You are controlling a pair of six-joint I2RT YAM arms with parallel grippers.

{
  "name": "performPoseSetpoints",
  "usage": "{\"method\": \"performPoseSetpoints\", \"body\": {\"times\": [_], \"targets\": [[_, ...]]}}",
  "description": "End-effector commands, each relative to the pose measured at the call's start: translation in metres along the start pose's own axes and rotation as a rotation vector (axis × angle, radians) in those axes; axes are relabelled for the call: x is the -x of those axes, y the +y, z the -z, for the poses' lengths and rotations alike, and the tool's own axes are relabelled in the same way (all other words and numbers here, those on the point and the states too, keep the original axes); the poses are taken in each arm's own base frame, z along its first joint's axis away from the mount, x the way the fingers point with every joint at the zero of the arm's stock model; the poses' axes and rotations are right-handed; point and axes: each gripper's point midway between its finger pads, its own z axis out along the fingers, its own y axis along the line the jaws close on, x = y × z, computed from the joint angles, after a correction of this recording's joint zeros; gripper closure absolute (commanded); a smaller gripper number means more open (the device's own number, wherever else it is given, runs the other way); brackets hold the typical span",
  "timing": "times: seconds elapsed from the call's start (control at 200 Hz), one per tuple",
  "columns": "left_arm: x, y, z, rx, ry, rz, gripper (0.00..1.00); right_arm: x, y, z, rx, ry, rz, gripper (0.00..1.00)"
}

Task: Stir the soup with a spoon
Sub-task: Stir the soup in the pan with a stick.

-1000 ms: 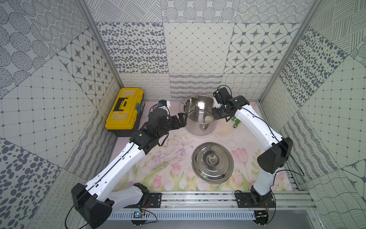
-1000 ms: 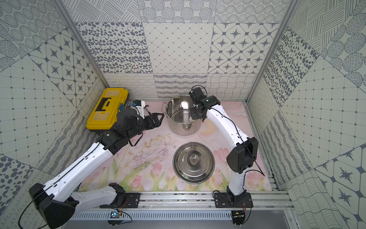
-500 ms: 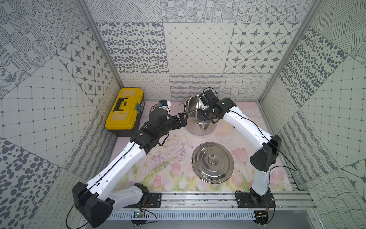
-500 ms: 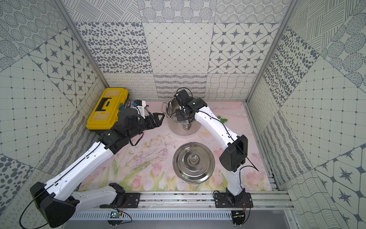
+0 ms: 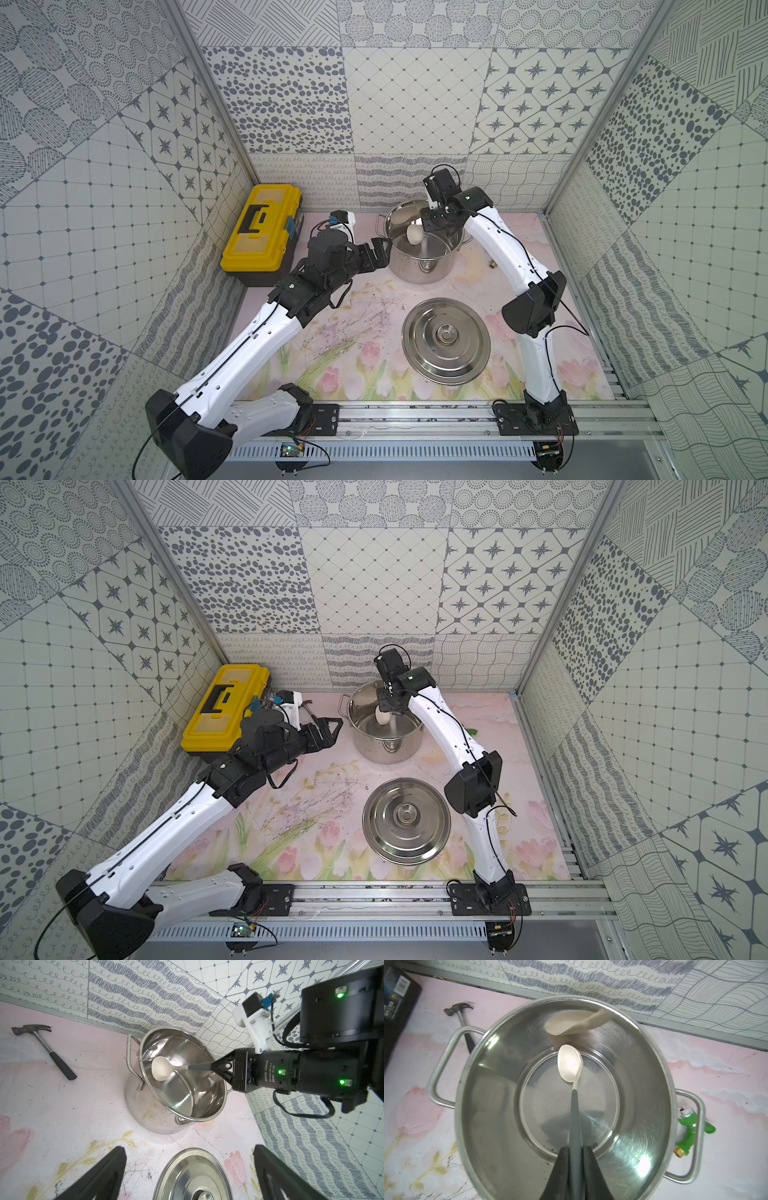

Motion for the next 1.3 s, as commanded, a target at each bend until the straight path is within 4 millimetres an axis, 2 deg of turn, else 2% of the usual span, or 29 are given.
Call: {"method": "performPoseSetpoints", "body": {"times": [0.0, 0.12, 0.36, 0.495, 0.645, 0.795, 0.985, 1.17, 1.296], "targets": [[0.006, -0.003, 0.000, -0.010, -0.029, -0.037, 0.01, 0.003, -0.023, 0.019, -0.037, -0.026, 0.000, 1.00], [0.007, -0.004, -0.001, -0.012, -0.032, -0.041, 0.01, -0.011, -0.036, 0.030, -0.055, -0.006, 0.018, 1.00], [0.007, -0.006, -0.007, -0.022, -0.027, -0.043, 0.01, -0.044, -0.038, 0.051, -0.015, 0.018, -0.010, 1.00], [0.007, -0.008, -0.009, -0.030, -0.022, -0.043, 0.00, -0.056, -0.024, 0.061, 0.026, 0.015, -0.018, 1.00], [0.007, -0.008, -0.009, -0.033, -0.022, -0.034, 0.00, -0.063, 0.007, 0.062, 0.087, 0.018, -0.012, 1.00], [0.006, -0.008, -0.006, -0.033, -0.023, -0.024, 0.01, -0.048, 0.034, 0.058, 0.130, -0.002, -0.016, 1.00], [0.005, -0.006, -0.001, -0.029, -0.021, -0.014, 0.01, -0.016, 0.045, 0.046, 0.119, -0.052, 0.002, 1.00], [0.006, -0.005, 0.007, -0.027, -0.035, 0.007, 0.00, 0.007, 0.034, 0.032, 0.054, -0.064, 0.032, 1.00], [0.005, -0.004, 0.008, -0.024, -0.035, 0.011, 0.01, 0.017, 0.010, 0.023, 0.018, -0.064, 0.001, 1.00]]}}
